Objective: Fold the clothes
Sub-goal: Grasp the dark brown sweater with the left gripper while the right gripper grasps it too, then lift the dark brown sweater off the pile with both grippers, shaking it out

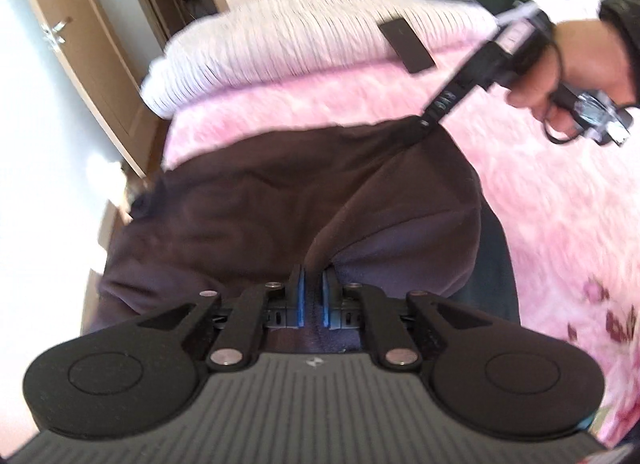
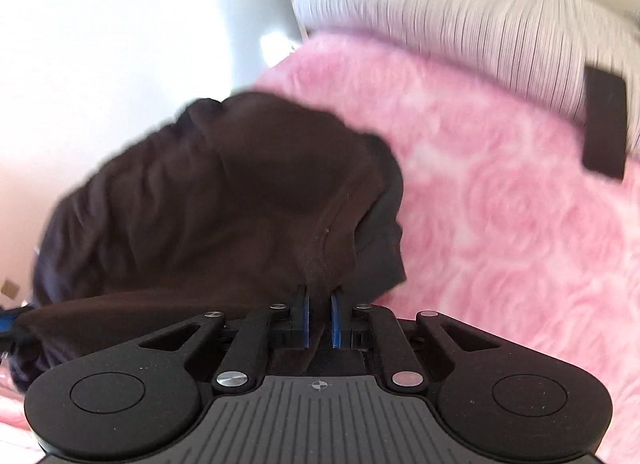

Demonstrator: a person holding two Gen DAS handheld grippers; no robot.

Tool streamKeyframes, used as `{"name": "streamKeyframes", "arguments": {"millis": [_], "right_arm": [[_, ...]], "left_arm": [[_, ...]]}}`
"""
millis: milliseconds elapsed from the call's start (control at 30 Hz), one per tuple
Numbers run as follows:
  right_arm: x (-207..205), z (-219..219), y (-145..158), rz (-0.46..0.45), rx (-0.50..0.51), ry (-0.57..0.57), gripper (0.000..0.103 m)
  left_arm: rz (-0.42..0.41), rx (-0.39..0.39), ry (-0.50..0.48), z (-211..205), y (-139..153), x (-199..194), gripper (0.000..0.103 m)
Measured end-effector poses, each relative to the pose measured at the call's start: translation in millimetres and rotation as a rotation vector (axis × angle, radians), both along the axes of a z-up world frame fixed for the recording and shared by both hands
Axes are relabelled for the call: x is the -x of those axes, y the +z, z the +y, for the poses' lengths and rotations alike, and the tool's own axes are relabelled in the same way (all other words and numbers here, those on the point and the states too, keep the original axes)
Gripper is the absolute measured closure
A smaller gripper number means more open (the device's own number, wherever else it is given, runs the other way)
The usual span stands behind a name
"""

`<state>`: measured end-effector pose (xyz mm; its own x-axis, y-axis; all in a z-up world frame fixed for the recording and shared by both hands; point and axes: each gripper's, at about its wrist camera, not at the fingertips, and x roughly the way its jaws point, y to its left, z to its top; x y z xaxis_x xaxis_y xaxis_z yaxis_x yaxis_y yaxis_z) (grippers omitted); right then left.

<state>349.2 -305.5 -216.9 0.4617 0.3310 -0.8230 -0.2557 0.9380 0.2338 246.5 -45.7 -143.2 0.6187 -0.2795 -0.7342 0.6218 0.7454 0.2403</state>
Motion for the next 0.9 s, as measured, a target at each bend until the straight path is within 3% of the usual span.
{"name": "streamKeyframes", "arguments": {"millis": [200, 467, 500, 567, 600, 633, 833, 900], "right_arm": [[18, -10, 15, -0.028, -0.008, 0.013, 0.097], [43, -23, 35, -0.068, -0.016, 0.034, 0.096], [52, -18, 33, -0.089, 0.014, 0.059, 0.088], [70, -5, 27, -0.148, 0.105, 0.131, 0.052], [80, 2, 23, -0.185, 0.162, 0.177, 0.018], [88, 11, 17, -0.229, 0.206, 0.236, 0.005], [114, 75, -19, -0.487, 0.446, 0.685, 0.005], [112, 99, -32, -0.603, 0.521, 0.765, 0.005]], "left_arm": [[-0.021, 0.024, -0.008, 0, 27, 9, 0.097], [0.023, 0.076, 0.025, 10, 24, 4, 0.097], [0.019, 0.077, 0.023, 12, 25, 2, 0.097], [0.011, 0.079, 0.021, 17, 27, -2, 0.097], [0.007, 0.083, 0.021, 20, 29, -4, 0.097], [0.004, 0.087, 0.021, 23, 31, -7, 0.097], [-0.009, 0.117, 0.026, 40, 45, -18, 0.097], [-0.018, 0.119, 0.02, 44, 50, -17, 0.097]]}}
